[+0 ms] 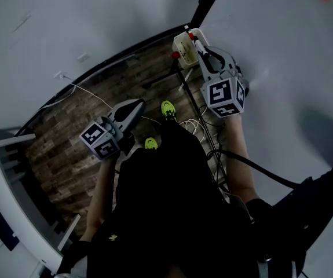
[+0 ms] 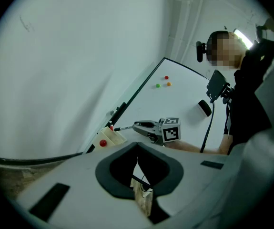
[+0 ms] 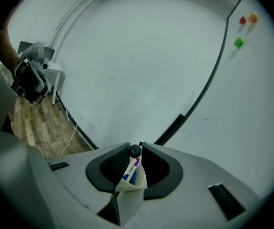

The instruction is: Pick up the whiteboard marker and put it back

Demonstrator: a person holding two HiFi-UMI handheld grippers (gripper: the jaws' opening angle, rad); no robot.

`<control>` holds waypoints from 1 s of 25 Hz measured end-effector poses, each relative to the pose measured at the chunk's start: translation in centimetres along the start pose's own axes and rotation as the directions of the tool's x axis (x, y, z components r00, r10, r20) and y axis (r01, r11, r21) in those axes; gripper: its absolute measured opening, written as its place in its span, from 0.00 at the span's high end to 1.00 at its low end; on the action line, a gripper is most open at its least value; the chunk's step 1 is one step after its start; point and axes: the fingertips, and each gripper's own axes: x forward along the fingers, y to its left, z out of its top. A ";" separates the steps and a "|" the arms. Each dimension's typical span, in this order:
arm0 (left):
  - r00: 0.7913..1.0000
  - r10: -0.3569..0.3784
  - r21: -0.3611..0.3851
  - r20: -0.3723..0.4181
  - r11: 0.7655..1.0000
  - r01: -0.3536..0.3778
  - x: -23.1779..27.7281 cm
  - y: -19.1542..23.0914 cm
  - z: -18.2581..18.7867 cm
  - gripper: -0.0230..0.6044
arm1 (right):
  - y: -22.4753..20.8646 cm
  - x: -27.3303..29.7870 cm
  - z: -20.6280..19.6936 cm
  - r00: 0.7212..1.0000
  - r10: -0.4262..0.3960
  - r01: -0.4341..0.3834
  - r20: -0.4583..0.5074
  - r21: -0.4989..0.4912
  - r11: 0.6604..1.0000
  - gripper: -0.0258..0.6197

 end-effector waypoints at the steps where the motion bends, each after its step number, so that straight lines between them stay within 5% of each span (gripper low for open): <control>1: 1.000 0.001 -0.001 -0.002 1.000 -0.001 0.0 0.0 0.0 0.93 | 0.1 0.2 -0.1 1.000 -0.001 0.001 -0.001 0.002 1.000 0.82; 25: 0.998 0.027 -0.023 -0.061 0.999 -0.028 -0.3 0.7 -0.9 0.93 | 0.2 2.4 -2.9 0.995 -0.091 0.096 -0.038 0.158 0.983 0.81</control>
